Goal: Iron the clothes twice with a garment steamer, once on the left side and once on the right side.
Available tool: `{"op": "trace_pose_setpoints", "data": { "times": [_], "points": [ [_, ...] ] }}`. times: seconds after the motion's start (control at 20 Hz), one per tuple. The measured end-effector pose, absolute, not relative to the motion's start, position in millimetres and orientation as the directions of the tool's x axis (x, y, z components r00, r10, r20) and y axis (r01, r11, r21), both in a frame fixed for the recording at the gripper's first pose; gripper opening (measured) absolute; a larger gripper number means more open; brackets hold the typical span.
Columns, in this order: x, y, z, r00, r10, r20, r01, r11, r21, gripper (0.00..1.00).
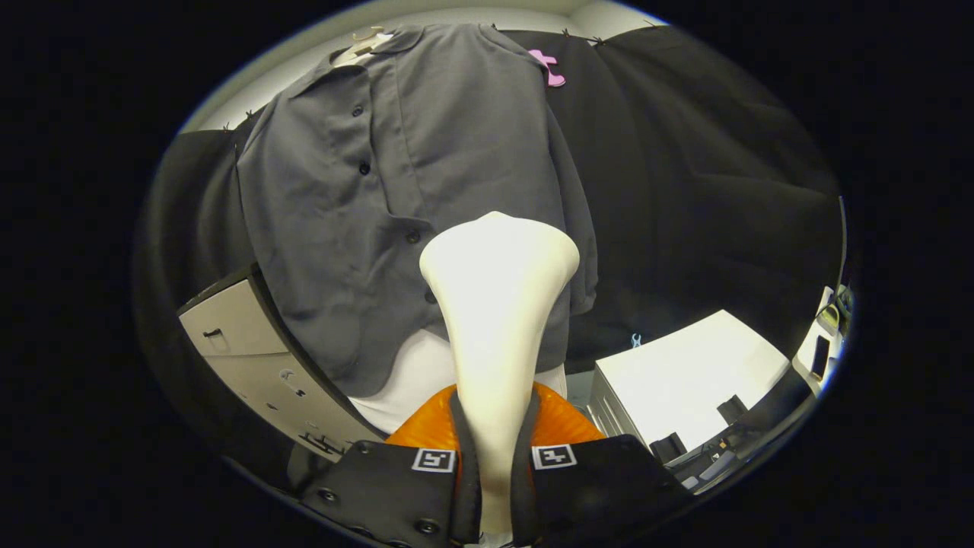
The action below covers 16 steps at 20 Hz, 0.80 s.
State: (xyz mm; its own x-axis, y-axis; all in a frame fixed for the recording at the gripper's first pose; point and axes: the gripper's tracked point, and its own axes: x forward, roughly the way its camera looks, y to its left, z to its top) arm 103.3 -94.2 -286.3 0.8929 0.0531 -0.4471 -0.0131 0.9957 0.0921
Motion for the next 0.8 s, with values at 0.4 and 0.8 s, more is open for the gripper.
{"op": "trace_pose_setpoints", "data": {
  "times": [0.4, 0.8],
  "points": [
    [70, -43, -210, 0.916, 0.037, -0.4, -0.028, 0.999, 0.03, 0.23],
    [43, 17, -103, 0.963, 0.043, -0.265, -0.042, 0.999, 0.011, 0.23]
  ]
}}
